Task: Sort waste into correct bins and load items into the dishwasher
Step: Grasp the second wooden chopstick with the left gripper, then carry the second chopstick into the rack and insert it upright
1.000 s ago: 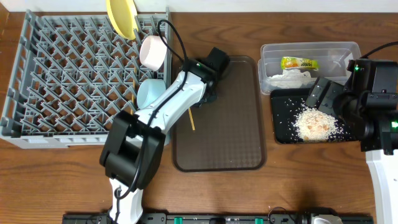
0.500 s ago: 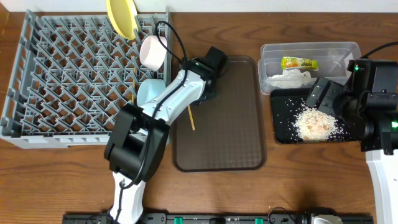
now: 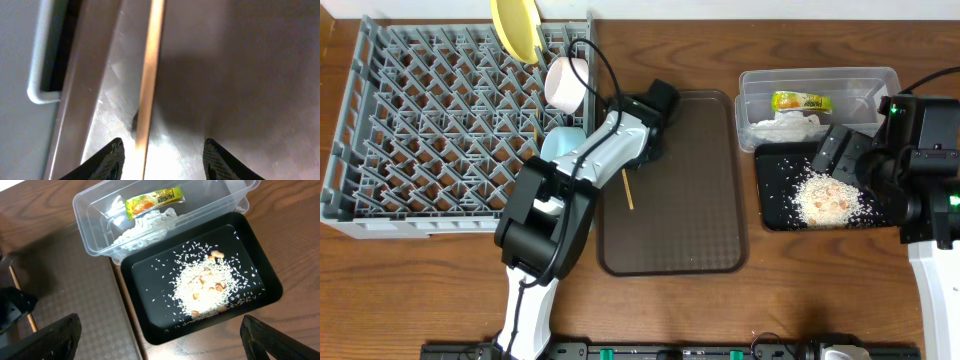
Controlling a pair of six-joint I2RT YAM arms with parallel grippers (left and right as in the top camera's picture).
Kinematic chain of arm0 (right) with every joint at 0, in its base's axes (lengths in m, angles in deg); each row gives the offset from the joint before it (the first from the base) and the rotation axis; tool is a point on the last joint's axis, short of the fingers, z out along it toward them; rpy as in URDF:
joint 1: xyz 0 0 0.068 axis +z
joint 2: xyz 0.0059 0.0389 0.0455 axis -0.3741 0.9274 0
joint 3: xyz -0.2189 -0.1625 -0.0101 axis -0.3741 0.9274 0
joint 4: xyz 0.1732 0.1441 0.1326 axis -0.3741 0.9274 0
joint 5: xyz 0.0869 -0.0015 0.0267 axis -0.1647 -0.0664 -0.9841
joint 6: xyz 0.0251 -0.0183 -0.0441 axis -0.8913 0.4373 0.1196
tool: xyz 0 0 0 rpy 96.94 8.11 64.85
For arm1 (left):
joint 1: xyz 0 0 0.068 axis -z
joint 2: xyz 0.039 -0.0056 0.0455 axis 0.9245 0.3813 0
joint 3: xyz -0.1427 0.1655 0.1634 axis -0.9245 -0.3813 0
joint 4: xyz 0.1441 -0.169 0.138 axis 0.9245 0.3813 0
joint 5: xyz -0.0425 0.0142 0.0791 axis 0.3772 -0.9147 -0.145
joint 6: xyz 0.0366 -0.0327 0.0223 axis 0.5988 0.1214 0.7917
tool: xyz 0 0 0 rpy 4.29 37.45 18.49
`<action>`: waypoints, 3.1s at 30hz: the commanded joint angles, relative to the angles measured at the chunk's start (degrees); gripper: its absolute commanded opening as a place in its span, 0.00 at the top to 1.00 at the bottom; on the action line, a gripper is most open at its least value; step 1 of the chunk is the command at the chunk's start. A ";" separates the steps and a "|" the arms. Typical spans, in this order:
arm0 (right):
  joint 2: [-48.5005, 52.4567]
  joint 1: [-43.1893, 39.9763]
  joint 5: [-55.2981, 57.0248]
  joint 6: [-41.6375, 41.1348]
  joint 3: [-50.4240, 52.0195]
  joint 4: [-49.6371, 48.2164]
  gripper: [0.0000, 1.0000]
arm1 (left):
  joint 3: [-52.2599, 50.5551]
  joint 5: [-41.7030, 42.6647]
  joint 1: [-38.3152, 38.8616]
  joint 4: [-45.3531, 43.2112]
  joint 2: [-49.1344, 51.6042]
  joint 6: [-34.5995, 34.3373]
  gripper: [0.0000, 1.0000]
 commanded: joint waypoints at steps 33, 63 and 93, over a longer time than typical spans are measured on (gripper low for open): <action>0.11 -0.52 0.74 -0.48 -0.57 0.02 0.01 | 2.19 9.33 -2.27 0.66 -15.72 27.36 0.93; 0.11 -0.52 0.76 -0.48 -0.57 0.02 0.01 | -8.33 -0.33 -27.80 3.67 -24.39 50.01 0.92; 0.11 -0.52 0.74 -0.48 -0.57 0.02 0.01 | -6.05 0.81 -27.65 8.98 -44.70 41.72 0.41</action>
